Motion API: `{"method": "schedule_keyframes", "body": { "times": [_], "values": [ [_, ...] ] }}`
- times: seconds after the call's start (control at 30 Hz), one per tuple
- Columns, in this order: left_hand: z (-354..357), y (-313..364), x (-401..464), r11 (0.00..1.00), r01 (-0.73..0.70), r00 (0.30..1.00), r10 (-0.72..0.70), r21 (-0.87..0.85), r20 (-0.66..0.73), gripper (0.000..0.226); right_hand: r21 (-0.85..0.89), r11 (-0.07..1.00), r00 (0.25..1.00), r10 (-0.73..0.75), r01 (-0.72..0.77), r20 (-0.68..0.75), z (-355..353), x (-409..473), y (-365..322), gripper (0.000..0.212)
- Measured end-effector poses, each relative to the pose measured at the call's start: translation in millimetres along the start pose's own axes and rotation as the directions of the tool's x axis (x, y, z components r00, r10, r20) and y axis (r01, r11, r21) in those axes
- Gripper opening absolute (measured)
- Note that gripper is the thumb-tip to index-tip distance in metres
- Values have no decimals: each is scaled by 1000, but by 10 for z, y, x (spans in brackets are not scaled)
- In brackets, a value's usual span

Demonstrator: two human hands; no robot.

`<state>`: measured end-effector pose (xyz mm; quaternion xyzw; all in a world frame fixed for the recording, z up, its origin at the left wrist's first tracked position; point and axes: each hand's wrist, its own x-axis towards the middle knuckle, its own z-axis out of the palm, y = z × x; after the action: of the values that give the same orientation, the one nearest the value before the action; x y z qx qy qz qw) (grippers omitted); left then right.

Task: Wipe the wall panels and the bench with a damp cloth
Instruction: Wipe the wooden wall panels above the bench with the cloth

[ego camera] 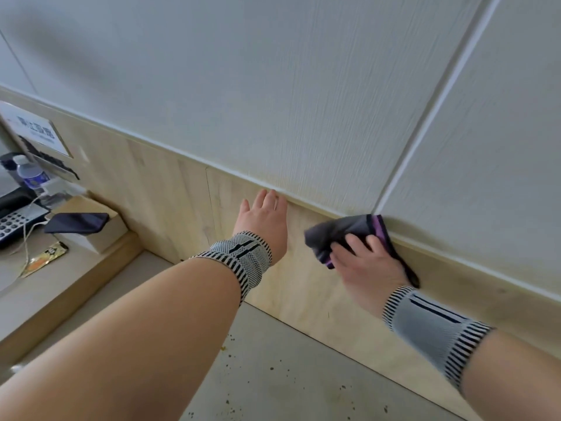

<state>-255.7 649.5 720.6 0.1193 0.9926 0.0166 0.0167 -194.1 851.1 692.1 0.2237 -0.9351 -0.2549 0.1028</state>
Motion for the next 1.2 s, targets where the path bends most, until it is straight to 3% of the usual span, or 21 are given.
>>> {"method": "schedule_keyframes", "body": {
  "times": [0.1, 0.3, 0.4, 0.6, 0.73, 0.9, 1.0, 1.07, 1.1, 1.17, 1.2],
  "values": [
    [-13, 7, 15, 1000, 5, 1000, -5, 11, -15, 79, -83, 994, 996, -74, 77, 40, 138, -204, 271, 39],
    [-106, 8, 27, 1000, 1, 1000, -1, -1, -14, 72, -6, 987, 980, -161, 163, 117, -240, 392, -64, 56],
    [-130, 5, 28, 1000, 11, 1000, -11, -1, -24, 67, 39, 992, 992, -121, 120, 27, -335, 586, -151, 49],
    [-103, 10, 6, 999, 19, 1000, -19, -26, -20, 77, -63, 984, 981, -161, 169, 110, -5, -49, 242, 50],
    [-60, -71, 7, 997, -11, 1000, 10, -82, -18, 78, -64, 983, 971, -156, 170, 180, -43, -141, 279, 45],
    [58, -190, 3, 984, -68, 998, 65, -166, -23, 84, 2, 985, 970, -168, 171, 173, -153, 440, -243, 50],
    [351, -299, -167, 938, -6, 988, -47, -346, -145, 73, 69, 996, 980, -68, 56, 187, -3, 677, -427, 48],
    [597, -242, -274, 832, 85, 979, -172, -548, -111, 47, 157, 987, 989, -48, 26, 143, 52, 671, -411, 53],
    [676, -170, -285, 707, 175, 975, -221, -685, 21, 33, 163, 985, 989, -81, 60, 125, 39, 643, -378, 50],
    [779, 24, -176, 273, 361, 926, -220, -891, 308, 17, 134, 970, 980, -199, 201, -26, 84, 594, -227, 40],
    [811, 135, -105, 58, 410, 899, -196, -910, 393, 14, 126, 953, 958, -261, 276, -121, 122, 564, -138, 43]
  ]
}}
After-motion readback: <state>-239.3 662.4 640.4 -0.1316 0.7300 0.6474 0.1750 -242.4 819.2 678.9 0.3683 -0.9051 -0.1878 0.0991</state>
